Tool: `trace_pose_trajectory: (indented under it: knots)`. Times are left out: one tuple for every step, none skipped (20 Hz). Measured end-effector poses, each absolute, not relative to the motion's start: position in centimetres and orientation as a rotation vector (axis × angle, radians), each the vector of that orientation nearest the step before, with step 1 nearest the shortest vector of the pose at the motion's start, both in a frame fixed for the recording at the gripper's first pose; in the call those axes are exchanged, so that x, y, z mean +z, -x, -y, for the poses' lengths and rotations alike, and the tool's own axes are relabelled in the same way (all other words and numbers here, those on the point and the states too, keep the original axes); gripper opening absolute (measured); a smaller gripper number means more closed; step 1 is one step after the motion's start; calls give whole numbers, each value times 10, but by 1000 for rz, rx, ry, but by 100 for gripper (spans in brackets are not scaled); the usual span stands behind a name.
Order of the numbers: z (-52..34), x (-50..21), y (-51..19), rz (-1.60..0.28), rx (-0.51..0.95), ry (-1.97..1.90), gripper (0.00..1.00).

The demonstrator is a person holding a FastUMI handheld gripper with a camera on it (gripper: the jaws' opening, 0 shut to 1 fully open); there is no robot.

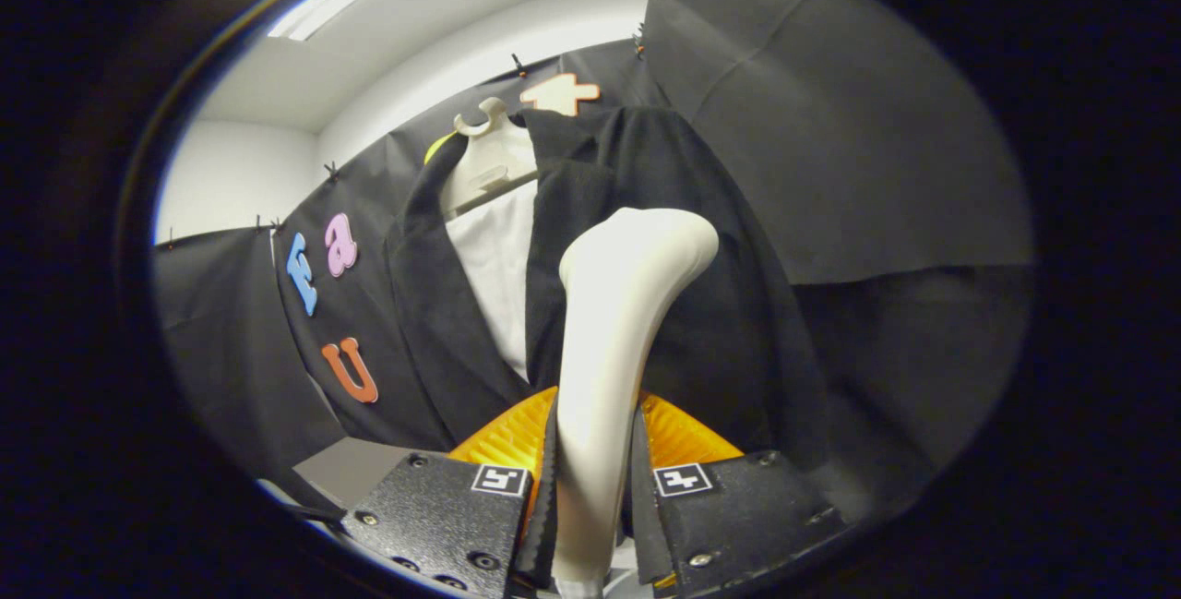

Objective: Iron the clothes twice with a garment steamer, once on the left side and once on the right side.

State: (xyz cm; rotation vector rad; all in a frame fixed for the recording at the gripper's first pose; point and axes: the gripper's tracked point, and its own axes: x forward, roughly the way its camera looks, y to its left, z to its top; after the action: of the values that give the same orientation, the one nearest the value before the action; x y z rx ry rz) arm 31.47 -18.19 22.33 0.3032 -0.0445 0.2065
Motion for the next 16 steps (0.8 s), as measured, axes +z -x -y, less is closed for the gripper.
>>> trace_pose_trajectory:
  knots:
    - [182, 214, -315, 32, 204, -307, 36]
    - [182, 206, -316, 18, 200, -308, 36]
    - [182, 199, -315, 5, 197, -310, 36]
    - [182, 191, -315, -8, 196, -315, 36]
    - [181, 184, -314, -21, 195, -322, 36]
    - [181, 178, -315, -33, 194, -330, 36]
    - [181, 169, -315, -47, 194, -334, 36]
    - [180, 161, -315, -60, 192, -339, 36]
    - [179, 151, -314, -72, 192, -342, 36]
    - [178, 142, -314, -88, 192, -345, 36]
    - [177, 134, -315, -105, 189, -346, 36]
    - [177, 126, -316, -118, 184, -347, 36]
    - [176, 119, -317, -129, 183, -351, 37]
    - [175, 113, -317, -140, 183, -357, 36]
    - [174, 107, -316, -150, 183, -362, 36]
    - [174, 103, -319, -161, 183, -364, 36]
